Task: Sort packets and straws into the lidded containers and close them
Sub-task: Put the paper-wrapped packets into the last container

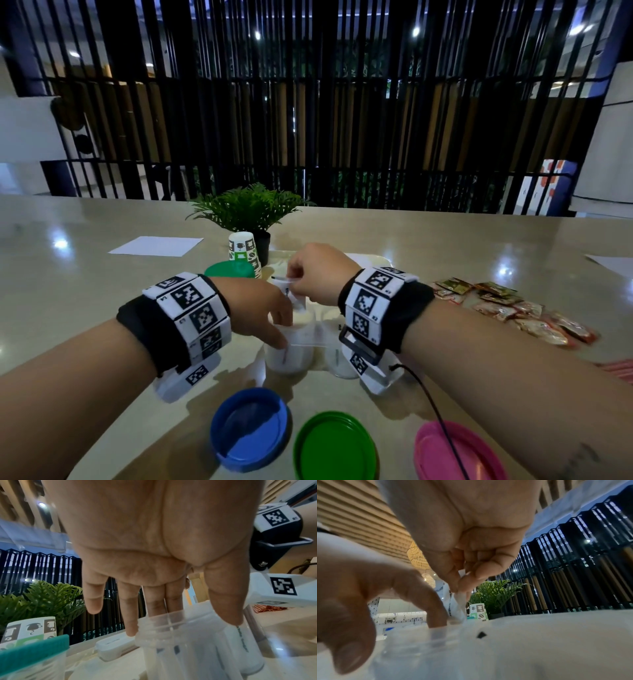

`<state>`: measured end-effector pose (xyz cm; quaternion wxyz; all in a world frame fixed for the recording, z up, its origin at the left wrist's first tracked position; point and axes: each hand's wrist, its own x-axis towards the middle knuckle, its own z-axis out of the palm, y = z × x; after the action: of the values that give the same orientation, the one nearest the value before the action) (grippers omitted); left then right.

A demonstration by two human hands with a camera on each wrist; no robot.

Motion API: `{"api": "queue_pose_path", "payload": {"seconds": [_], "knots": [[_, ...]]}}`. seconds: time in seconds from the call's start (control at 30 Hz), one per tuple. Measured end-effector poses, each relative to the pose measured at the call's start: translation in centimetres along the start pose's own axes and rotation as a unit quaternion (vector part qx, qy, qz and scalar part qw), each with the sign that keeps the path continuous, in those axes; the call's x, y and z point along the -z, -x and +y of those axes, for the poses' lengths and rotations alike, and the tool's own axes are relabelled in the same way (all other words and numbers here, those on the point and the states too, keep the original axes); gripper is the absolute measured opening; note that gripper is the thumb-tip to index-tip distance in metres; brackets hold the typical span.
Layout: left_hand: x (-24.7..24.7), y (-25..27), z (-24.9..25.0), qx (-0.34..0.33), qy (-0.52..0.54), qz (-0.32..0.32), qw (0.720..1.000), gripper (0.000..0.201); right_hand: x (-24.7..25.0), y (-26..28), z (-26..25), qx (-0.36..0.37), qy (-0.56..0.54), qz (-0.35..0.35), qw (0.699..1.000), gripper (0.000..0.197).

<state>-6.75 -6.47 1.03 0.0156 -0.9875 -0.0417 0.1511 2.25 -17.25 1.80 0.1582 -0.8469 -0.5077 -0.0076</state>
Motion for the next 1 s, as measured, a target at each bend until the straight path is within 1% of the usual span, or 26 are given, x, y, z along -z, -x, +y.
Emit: {"api": "queue_pose_path", "payload": {"seconds": [0.07, 0.17, 0.23, 0.37, 0.43, 0.5, 0.63, 0.73, 0.8, 0.87, 0.93, 1.0], "knots": [[0.2, 0.0, 0.0, -0.001, -0.005, 0.002, 1.0, 0.043, -0.2, -0.3, -0.4, 0.009, 0.042, -0.025, 0.999, 0.016], [0.2, -0.1, -0.1, 0.0, -0.005, 0.002, 1.0, 0.043, -0.4, -0.4, -0.4, -0.007, 0.102, -0.1, 0.99, 0.025], [0.2, -0.2, -0.2, -0.004, -0.004, 0.002, 1.0, 0.044, -0.5, -0.4, -0.3, -0.011, 0.14, -0.136, 0.981, 0.029], [0.3, -0.3, -0.5, -0.001, -0.021, 0.015, 1.0, 0.043, -0.6, -0.2, -0.1, -0.034, 0.159, -0.158, 0.974, 0.033], [0.3, -0.4, -0.7, 0.007, -0.051, 0.045, 0.998, 0.044, -1.2, -0.6, -0.2, -0.045, 0.133, -0.166, 0.976, 0.035], [0.3, -0.5, -0.8, 0.008, -0.073, 0.05, 0.996, 0.044, -1.9, -0.9, -0.1, -0.053, 0.092, -0.185, 0.977, 0.034], [0.1, -0.8, -0.7, -0.009, -0.031, 0.015, 0.999, 0.045, -1.8, 0.0, 0.2, -0.04, 0.064, -0.165, 0.983, 0.024], [-0.1, -1.1, -1.0, -0.014, 0.004, 0.035, 0.999, 0.042, -0.8, 0.8, 0.4, -0.041, 0.023, -0.2, 0.979, 0.026], [-0.3, -1.4, -1.2, -0.013, 0.033, 0.045, 0.998, 0.043, 0.2, 1.4, 0.7, -0.03, -0.003, -0.198, 0.98, 0.031], [-0.5, -1.5, -1.4, -0.003, 0.058, 0.04, 0.998, 0.052, 1.2, 2.1, 1.5, -0.018, -0.016, -0.174, 0.984, 0.038], [-0.6, -1.7, -1.4, 0.014, 0.061, 0.023, 0.998, 0.062, 2.0, 2.8, 2.5, -0.021, -0.014, -0.158, 0.987, 0.048], [-0.6, -1.8, -1.1, 0.023, 0.046, 0.001, 0.999, 0.073, 2.4, 3.4, 3.7, -0.043, -0.004, -0.167, 0.985, 0.061]]}}
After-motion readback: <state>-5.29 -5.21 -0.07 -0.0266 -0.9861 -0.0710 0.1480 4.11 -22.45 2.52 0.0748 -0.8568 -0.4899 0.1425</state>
